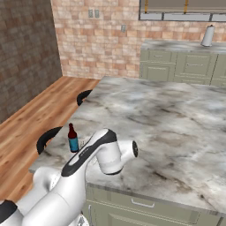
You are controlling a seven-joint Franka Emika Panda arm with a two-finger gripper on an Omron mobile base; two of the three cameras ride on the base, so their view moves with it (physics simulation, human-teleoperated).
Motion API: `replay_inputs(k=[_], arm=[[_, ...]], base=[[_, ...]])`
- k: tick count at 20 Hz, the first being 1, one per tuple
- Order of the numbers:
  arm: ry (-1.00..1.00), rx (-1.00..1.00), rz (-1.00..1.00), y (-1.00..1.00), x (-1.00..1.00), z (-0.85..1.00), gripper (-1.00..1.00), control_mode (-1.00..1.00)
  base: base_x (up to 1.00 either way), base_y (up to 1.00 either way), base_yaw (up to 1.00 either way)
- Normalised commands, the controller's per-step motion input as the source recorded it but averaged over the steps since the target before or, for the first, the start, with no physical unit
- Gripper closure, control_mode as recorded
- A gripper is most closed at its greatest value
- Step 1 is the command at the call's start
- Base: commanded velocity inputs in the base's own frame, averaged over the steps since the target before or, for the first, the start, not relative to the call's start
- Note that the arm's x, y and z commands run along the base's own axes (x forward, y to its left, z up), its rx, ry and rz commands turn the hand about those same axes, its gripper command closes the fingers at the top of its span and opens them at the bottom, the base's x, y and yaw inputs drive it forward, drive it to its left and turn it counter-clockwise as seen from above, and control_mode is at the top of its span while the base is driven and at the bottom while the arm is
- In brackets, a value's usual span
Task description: Get the candle and the beer from the cabinet and move them to the dining counter.
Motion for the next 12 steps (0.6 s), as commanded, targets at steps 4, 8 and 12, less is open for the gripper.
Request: replay_inputs(k=[4,8,12], arm=[[-0.06,0.00,0.21,-0.13,0.29,-0.20,1.00,-1.00],[0.00,0.00,0.20,-0.03,0.35,-0.22,1.00,-1.00],[0.00,0.00,0.12,-0.03,0.37,-0.20,1.00,-1.00]], base=[[0.00,0.00,0.00],[0.00,0.00,0.00],[0.00,0.00,0.00]])
